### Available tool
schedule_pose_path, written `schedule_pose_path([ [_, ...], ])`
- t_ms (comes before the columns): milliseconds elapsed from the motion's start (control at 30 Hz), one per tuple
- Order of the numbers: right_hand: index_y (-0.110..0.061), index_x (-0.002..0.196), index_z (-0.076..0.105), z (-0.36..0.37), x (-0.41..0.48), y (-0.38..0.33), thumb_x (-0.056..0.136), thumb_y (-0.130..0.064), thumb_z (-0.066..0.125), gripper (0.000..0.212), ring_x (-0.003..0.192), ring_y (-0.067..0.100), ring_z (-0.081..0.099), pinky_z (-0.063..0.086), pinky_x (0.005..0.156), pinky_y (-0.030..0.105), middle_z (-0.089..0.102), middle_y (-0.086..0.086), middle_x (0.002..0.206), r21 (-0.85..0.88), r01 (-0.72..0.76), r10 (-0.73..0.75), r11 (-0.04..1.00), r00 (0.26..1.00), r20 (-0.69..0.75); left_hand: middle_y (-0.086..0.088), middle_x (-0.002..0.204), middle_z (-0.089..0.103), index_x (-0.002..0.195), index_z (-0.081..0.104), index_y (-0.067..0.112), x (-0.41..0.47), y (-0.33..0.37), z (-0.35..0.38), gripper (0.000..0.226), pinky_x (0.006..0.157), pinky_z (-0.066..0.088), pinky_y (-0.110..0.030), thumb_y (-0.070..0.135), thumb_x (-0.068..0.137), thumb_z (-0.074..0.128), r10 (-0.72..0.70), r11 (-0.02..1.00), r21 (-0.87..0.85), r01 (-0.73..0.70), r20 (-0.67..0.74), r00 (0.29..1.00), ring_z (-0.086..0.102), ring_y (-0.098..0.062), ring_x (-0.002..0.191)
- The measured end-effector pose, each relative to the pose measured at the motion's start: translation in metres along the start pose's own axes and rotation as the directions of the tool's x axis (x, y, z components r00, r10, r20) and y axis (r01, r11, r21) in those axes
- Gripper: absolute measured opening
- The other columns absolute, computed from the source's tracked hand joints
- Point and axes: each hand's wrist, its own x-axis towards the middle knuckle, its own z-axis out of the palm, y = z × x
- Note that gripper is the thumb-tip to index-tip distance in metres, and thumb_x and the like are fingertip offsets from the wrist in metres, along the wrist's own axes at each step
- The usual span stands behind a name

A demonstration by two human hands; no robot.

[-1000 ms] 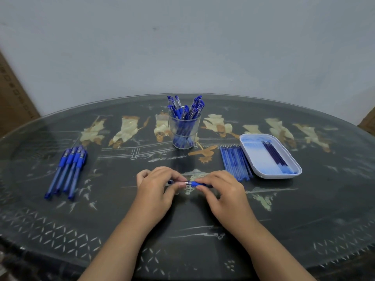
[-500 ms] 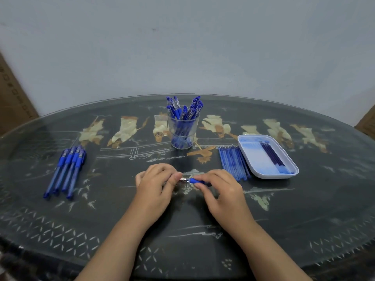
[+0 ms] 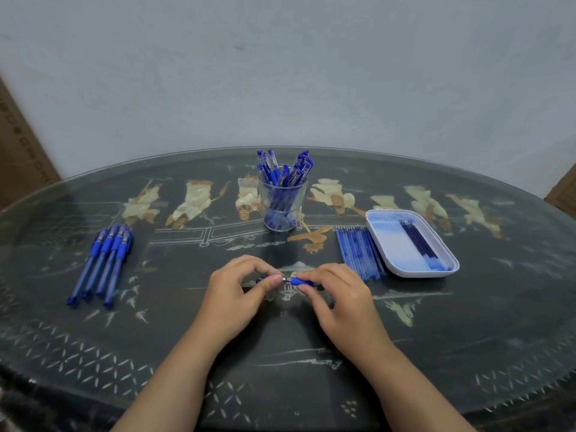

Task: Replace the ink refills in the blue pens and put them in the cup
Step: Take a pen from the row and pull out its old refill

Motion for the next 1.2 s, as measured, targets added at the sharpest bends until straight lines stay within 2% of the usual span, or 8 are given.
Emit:
schedule_pose_path([
  [300,-0.019,0.1,0.072,-0.001,0.0,0.001,0.093,-0.028,0.061,0.016,0.084,0.011,0.06,0.051,0.075,0.036,0.064,-0.011,0.094,-0.004,-0.027,0.027,1.0,1.0,-0.014,0.013,0.075,0.07,0.074,0.07,0.029,-0.001,0.007,-0.005,0.014,0.065,0.042,-0.013,0.025,0.088,0.069,-0.21,0.977,-0.05,0.207,-0.076,0.975,0.061,-0.004,0.072],
  [400,-0.019,0.1,0.072,-0.002,0.0,0.0,0.093,-0.028,0.06,0.016,0.083,0.011,0.059,0.051,0.075,0.036,0.063,-0.011,0.093,-0.029,-0.039,0.038,0.999,0.999,-0.018,0.018,0.077,0.071,0.076,0.073,0.031,-0.003,0.011,-0.012,0.012,0.075,0.043,-0.016,0.021,0.084,0.075,-0.237,0.971,-0.064,0.232,-0.081,0.968,0.064,0.002,0.077],
  [500,-0.019,0.099,0.072,-0.002,0.0,-0.001,0.092,-0.028,0.059,0.017,0.084,0.011,0.06,0.051,0.075,0.036,0.063,-0.011,0.092,-0.042,-0.053,0.052,0.998,0.998,-0.024,0.019,0.072,0.07,0.073,0.074,0.033,0.0,0.015,-0.029,0.016,0.081,0.041,-0.009,0.019,0.078,0.08,-0.142,0.983,0.113,0.146,-0.046,0.989,0.063,0.005,0.083],
  [633,-0.02,0.1,0.072,-0.001,0.0,-0.002,0.093,-0.029,0.059,0.017,0.084,0.012,0.06,0.05,0.074,0.036,0.063,-0.011,0.093,-0.058,-0.06,0.059,0.997,0.998,-0.01,0.024,0.073,0.06,0.074,0.074,0.037,0.008,0.009,-0.041,0.01,0.093,0.045,-0.041,0.028,0.076,0.079,-0.048,0.898,0.441,-0.019,0.139,0.989,0.062,-0.008,0.087],
  [700,-0.02,0.099,0.072,-0.001,-0.001,-0.002,0.093,-0.029,0.058,0.018,0.082,0.013,0.059,0.05,0.073,0.037,0.063,-0.01,0.092,-0.071,-0.056,0.055,0.996,0.998,-0.011,0.025,0.075,0.056,0.08,0.072,0.042,0.008,0.011,-0.036,0.012,0.096,0.036,-0.035,0.03,0.08,0.075,-0.114,0.852,0.523,-0.014,0.211,0.971,0.059,-0.006,0.096],
  [833,-0.02,0.099,0.072,-0.002,0.0,-0.004,0.092,-0.029,0.059,0.017,0.082,0.012,0.059,0.05,0.073,0.036,0.062,-0.011,0.092,-0.087,-0.051,0.05,0.995,0.999,-0.006,0.025,0.08,0.062,0.084,0.057,0.046,0.008,0.011,-0.027,0.021,0.09,0.027,-0.027,0.032,0.082,0.073,-0.129,0.885,0.464,0.033,0.176,0.976,0.053,0.004,0.095],
  [1067,-0.02,0.11,0.071,-0.005,0.0,-0.007,0.093,-0.031,0.056,0.025,0.087,0.012,0.06,0.051,0.075,0.036,0.064,-0.01,0.096,-0.103,-0.074,0.075,0.992,0.997,0.006,0.039,0.086,0.061,0.077,0.059,0.044,0.007,0.009,-0.029,0.029,0.098,0.042,-0.042,0.032,0.07,0.085,-0.167,0.933,0.348,0.095,0.181,0.969,0.058,0.009,0.086],
  [1200,-0.024,0.105,0.074,-0.011,0.006,-0.015,0.092,-0.034,0.058,0.023,0.087,0.01,0.062,0.044,0.083,0.035,0.066,-0.015,0.094,-0.168,-0.096,0.087,0.981,0.995,-0.056,0.027,0.082,0.064,0.077,0.058,0.046,0.006,0.007,-0.034,0.032,0.098,0.043,-0.044,0.043,0.063,0.087,-0.112,0.945,0.319,0.076,0.097,0.989,0.058,0.005,0.092],
])
